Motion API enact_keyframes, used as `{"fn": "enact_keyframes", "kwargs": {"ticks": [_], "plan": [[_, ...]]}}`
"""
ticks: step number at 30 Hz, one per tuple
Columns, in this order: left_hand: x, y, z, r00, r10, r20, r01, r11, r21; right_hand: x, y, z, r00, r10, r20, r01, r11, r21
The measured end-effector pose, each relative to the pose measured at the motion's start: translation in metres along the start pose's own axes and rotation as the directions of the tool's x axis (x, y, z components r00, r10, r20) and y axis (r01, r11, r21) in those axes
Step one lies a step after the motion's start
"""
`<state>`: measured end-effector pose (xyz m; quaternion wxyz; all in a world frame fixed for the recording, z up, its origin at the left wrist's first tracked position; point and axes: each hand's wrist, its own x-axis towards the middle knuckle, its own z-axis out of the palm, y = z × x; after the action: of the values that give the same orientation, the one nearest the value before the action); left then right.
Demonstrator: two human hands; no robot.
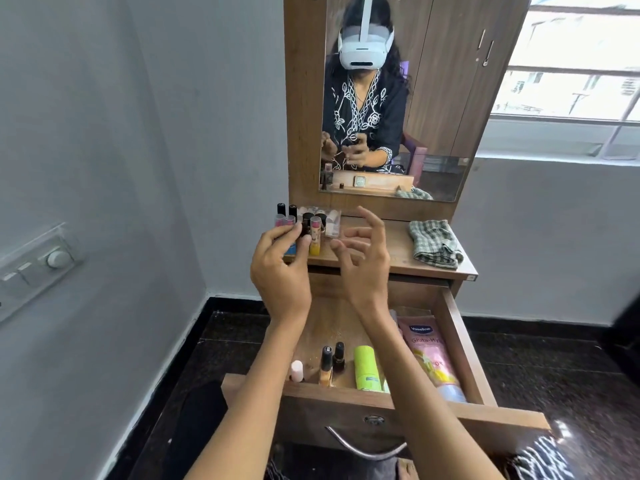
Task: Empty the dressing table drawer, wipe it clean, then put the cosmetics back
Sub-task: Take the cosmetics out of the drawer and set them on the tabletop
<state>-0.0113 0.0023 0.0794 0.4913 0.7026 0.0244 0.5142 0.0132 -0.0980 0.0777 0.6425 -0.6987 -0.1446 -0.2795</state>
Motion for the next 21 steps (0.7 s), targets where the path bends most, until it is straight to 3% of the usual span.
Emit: {"fn": "enact_keyframes", "kwargs": {"ticks": [2, 5, 8, 10, 14, 16, 21], "plan": [[-0.010, 0.008, -0.017, 0.999, -0.004, 0.040, 0.006, 0.999, -0.041, -0.013, -0.008, -0.014, 1.000, 0.001, 0.001, -0.001, 0.999, 0.047], [-0.030, 0.011, -0.035, 0.969, -0.049, 0.244, 0.065, 0.996, -0.061, -0.033, -0.009, -0.032, 0.998, 0.036, 0.049, -0.036, 0.999, 0.009], [-0.049, 0.001, -0.044, 0.851, -0.155, 0.502, 0.140, 0.988, 0.068, -0.050, -0.002, -0.044, 0.979, 0.112, 0.169, -0.100, 0.992, -0.077], [-0.059, -0.007, -0.048, 0.766, -0.243, 0.595, 0.160, 0.969, 0.189, -0.061, 0.007, -0.049, 0.951, 0.165, 0.262, -0.113, 0.973, -0.201], [-0.067, -0.017, -0.051, 0.675, -0.326, 0.662, 0.115, 0.933, 0.341, -0.077, 0.024, -0.054, 0.802, 0.386, 0.455, -0.163, 0.875, -0.455], [-0.068, -0.018, -0.050, 0.593, -0.400, 0.699, 0.090, 0.896, 0.435, -0.078, 0.027, -0.055, 0.747, 0.446, 0.494, -0.153, 0.837, -0.525], [-0.068, -0.021, -0.046, 0.466, -0.571, 0.676, 0.081, 0.788, 0.610, -0.078, 0.029, -0.052, 0.700, 0.486, 0.523, -0.090, 0.787, -0.610]]}}
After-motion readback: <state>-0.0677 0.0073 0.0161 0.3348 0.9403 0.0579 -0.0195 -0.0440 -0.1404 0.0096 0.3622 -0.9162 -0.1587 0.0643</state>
